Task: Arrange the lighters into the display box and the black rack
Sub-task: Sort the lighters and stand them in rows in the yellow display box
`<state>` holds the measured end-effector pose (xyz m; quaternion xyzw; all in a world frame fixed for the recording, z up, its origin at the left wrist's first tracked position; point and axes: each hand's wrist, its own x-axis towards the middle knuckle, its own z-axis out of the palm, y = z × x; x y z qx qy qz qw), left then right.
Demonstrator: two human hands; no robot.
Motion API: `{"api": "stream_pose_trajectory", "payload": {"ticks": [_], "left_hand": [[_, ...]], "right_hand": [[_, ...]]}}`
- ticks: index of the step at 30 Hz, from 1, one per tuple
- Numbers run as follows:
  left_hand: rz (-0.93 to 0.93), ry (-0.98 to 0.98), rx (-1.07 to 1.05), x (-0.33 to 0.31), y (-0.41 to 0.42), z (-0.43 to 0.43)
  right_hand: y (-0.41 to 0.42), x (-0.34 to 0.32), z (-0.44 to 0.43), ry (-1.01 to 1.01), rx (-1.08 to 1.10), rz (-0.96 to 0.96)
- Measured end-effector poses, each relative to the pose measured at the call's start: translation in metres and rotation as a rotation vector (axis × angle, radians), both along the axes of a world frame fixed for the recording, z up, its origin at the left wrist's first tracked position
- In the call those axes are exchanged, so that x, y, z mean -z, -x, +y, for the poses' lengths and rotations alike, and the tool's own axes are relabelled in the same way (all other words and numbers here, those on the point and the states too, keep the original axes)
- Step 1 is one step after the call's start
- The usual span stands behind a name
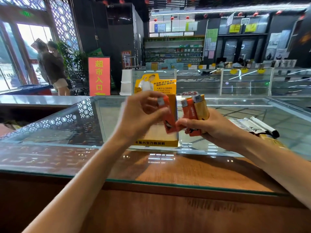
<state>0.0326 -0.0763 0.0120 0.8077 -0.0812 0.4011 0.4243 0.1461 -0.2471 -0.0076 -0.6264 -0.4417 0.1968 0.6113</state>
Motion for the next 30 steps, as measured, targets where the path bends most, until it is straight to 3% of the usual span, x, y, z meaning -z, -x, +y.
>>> {"api": "stream_pose_trajectory", "payload": {"ticks": [4, 10, 15, 25, 30], "left_hand": [[-0.057, -0.091, -0.173, -0.035, -0.002, 0.037], [0.2, -0.3, -0.166, -0.037, -0.036, 0.043], [0.282, -0.405, -0.24, -0.033, -0.05, 0.041], [0.311, -0.377, -0.443, -0.027, -0.065, 0.043], [0.352, -0.362, -0.416, -0.026, -0.064, 0.045]], "right_hand": [[-0.004, -0.005, -0.004, -0.082, 0.1, 0.107], [-0.004, -0.005, -0.004, -0.071, 0.193, 0.153], [-0.004, -0.006, -0.003, -0.075, 0.208, 0.155], [-0.007, -0.003, -0.001, -0.069, 0.174, 0.181], [-0.006, -0.002, 0.0, -0.075, 0.152, 0.226]]}}
